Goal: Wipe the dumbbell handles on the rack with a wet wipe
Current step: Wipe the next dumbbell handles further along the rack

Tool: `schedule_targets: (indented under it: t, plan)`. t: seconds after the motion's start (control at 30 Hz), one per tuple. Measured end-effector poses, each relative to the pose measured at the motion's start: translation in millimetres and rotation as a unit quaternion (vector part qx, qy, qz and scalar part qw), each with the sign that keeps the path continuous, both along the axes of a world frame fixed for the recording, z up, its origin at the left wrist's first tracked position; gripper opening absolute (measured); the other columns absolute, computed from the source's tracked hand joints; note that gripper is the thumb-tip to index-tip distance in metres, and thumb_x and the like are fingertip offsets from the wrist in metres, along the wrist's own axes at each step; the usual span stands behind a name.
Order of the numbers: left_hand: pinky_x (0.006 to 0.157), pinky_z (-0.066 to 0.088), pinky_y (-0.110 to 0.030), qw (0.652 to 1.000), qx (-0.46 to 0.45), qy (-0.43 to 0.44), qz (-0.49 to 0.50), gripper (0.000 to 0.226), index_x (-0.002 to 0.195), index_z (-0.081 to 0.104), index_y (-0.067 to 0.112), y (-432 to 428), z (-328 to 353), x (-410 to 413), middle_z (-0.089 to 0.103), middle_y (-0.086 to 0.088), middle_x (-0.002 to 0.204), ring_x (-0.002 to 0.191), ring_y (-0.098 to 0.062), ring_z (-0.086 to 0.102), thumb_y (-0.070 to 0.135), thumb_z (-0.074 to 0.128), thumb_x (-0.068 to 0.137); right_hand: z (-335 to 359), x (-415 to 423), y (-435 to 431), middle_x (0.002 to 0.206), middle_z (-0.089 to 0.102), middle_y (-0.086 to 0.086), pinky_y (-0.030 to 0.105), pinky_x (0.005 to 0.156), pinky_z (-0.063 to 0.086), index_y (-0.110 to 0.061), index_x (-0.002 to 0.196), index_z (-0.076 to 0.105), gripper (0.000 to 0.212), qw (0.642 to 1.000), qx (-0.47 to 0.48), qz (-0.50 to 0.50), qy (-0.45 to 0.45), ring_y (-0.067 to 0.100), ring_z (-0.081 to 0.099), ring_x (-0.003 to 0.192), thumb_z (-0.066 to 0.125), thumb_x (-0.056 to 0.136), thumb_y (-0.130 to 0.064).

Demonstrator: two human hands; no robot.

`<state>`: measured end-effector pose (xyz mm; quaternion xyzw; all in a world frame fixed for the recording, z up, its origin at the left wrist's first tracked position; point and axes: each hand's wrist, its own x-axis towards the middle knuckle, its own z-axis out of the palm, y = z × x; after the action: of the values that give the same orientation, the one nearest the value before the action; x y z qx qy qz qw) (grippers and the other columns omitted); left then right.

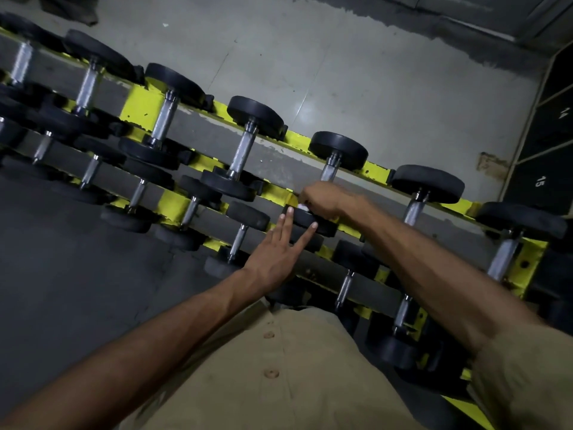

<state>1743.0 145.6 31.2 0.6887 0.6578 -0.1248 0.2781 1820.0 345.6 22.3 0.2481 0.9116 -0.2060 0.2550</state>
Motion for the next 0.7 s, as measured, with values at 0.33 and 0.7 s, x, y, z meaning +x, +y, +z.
schedule_targets:
  t: [0.33, 0.7]
  plan:
    - [0.126, 0.021, -0.059, 0.999, -0.018, 0.017, -0.045, 0.106, 0.158, -0.034, 0.026, 5, 5, -9, -0.036, -0.040, 0.156, 0.155, -0.054, -0.015, -0.004, 0.047, 0.097, -12, 51, -31, 0.089, 0.070, -0.006, 0.032, 0.067, 0.046, -0.024, 0.087, 0.066, 0.011, 0.940, 0.053, -0.298, 0.157, 0.022, 0.063, 0.083, 0.068, 0.084, -0.035]
    - [0.127, 0.017, -0.060, 0.998, -0.015, 0.004, -0.061, 0.103, 0.158, -0.035, 0.022, 6, 0, -14, -0.039, -0.044, 0.152, 0.152, -0.059, -0.017, 0.010, 0.050, 0.101, -30, 27, -26, 0.087, 0.078, 0.011, 0.028, 0.062, 0.052, -0.006, 0.080, 0.077, 0.040, 0.647, -0.300, -0.675, 0.190, 0.023, 0.069, 0.071, 0.045, 0.074, 0.017]
